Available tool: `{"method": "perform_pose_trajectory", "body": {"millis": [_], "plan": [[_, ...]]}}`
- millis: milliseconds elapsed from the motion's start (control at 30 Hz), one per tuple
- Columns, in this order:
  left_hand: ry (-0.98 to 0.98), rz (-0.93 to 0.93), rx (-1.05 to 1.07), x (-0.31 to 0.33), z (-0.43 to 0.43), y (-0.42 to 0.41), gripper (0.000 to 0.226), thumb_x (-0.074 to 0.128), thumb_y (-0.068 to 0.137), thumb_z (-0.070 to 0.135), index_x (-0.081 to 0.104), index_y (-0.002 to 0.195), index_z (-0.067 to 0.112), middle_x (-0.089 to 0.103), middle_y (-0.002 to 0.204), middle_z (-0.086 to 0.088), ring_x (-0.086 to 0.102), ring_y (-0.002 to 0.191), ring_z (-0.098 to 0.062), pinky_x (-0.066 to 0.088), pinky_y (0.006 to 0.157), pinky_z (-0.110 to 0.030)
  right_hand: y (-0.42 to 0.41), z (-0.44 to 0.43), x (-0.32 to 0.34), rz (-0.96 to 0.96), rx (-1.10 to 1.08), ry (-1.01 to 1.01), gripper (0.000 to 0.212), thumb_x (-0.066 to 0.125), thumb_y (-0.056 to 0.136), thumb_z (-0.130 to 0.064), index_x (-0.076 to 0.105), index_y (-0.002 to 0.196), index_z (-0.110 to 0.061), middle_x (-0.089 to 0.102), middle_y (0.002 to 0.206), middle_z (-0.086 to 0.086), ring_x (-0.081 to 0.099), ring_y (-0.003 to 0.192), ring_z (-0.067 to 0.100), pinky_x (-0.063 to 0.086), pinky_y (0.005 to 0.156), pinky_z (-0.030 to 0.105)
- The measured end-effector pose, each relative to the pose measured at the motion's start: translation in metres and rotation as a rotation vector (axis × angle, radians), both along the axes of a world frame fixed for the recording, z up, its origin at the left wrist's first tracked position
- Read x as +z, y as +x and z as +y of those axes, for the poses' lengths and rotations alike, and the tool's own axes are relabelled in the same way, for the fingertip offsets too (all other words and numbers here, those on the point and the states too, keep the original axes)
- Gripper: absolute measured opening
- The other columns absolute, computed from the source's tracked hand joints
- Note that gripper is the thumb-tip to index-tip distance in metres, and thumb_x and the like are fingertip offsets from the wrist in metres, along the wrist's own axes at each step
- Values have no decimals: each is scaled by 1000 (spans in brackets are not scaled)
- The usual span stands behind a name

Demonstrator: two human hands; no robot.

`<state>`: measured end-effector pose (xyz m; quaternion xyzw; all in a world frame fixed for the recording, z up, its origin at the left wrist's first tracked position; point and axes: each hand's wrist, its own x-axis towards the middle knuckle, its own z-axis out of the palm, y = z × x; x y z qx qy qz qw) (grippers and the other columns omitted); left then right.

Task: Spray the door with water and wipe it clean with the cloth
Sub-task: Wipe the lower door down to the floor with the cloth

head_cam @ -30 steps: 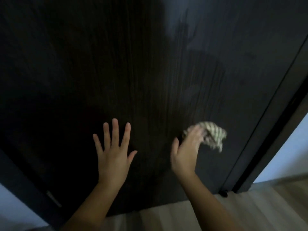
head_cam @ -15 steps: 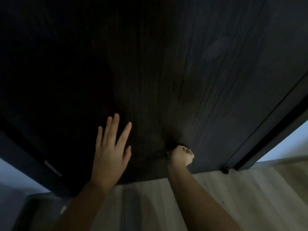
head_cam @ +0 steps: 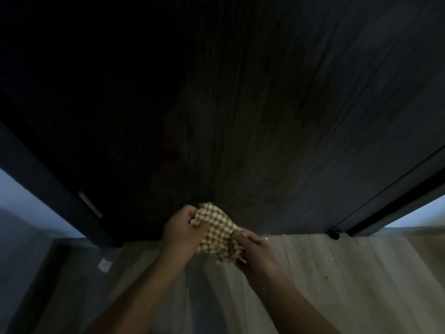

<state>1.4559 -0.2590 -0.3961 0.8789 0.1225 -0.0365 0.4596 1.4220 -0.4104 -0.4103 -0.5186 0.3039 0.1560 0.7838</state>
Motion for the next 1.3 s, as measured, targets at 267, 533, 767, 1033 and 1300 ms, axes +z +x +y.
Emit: {"method": "perform_pose_trajectory", "body": {"millis": [267, 533, 767, 1033, 1300], "plan": [[-491, 78, -321, -11, -9, -15, 46, 48, 89, -12, 66, 107, 27, 65, 115, 4, 61, 106, -6, 48, 92, -18, 7, 6, -3, -132, -185, 210, 29, 63, 82, -9, 61, 105, 7, 65, 99, 24, 67, 85, 27, 57, 70, 31], [-1127, 127, 592, -22, 65, 20, 36, 44, 98, 7, 39, 132, 14, 46, 132, -15, 46, 125, -35, 38, 97, -43, 76, 20, 5, -21, -501, 122, 9, 59, 88, 3, 60, 85, -6, 63, 91, 14, 62, 78, 20, 56, 73, 33], [-1285, 104, 670, -15, 105, 31, 67, 61, 90, 40, 31, 147, 22, 30, 150, -22, 41, 133, -34, 36, 110, -44, 88, 51, -32, 183, -402, 180, 28, 59, 91, -3, 56, 119, -1, 63, 98, 17, 58, 72, 23, 48, 34, 24], [-1227, 198, 550, -30, 126, 32, 74, 59, 87, 42, 26, 148, 18, 34, 150, -17, 44, 131, -28, 36, 106, -42, 99, 70, -47, 153, -331, 148, 3, 55, 94, -6, 57, 96, -5, 62, 91, 14, 61, 72, 20, 57, 47, 28], [-1092, 103, 463, -63, 159, 12, 49, 64, 76, 38, 50, 120, 21, 57, 119, 0, 48, 129, -28, 50, 79, -34, 82, 104, -113, 199, 50, -69, 15, 48, 97, -8, 53, 110, -3, 55, 91, 5, 60, 78, 18, 53, 64, 28]]}}
